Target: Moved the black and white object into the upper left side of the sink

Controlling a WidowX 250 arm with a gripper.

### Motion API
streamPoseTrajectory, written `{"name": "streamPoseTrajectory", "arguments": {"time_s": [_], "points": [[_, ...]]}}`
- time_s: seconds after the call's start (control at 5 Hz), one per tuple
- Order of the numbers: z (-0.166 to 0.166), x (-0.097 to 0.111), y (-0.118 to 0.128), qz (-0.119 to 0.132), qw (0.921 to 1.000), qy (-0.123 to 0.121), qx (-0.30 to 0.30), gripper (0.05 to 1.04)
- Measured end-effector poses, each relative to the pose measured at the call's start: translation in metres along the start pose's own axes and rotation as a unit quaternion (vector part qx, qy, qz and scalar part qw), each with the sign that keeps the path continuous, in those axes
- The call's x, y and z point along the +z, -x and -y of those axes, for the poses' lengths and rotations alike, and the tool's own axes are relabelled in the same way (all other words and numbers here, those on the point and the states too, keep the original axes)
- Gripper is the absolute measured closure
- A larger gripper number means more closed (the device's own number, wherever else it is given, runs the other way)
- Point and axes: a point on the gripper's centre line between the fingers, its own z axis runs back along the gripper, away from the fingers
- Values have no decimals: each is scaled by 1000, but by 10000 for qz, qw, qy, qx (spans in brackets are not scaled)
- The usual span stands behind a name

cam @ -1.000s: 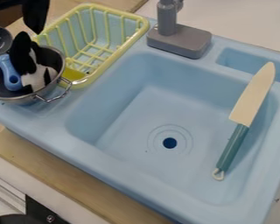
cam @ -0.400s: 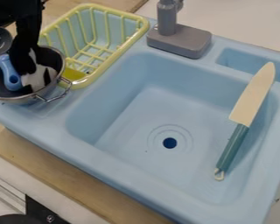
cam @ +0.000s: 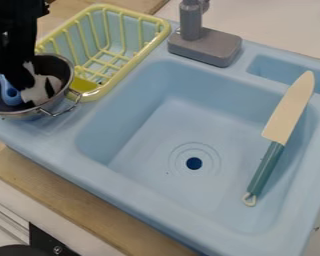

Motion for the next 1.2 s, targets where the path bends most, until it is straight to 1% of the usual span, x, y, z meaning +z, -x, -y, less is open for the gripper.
{"name": "streamPoseTrajectory", "arguments": {"time_s": [0.2, 0.4, 0.6, 0.8, 1.0, 1.2], "points": [[1, -1, -1, 40, 9999, 65, -68, 888], [2, 0, -2, -80, 9997, 165, -132, 987], [2, 6, 2, -163, 9997, 182, -33, 1007], [0, 15, 6, -255, 9995, 159, -13, 1007], [0, 24, 6, -199, 9998, 76, -2, 1007], [0, 42, 4, -45, 9998, -170, -22, 1007]]}}
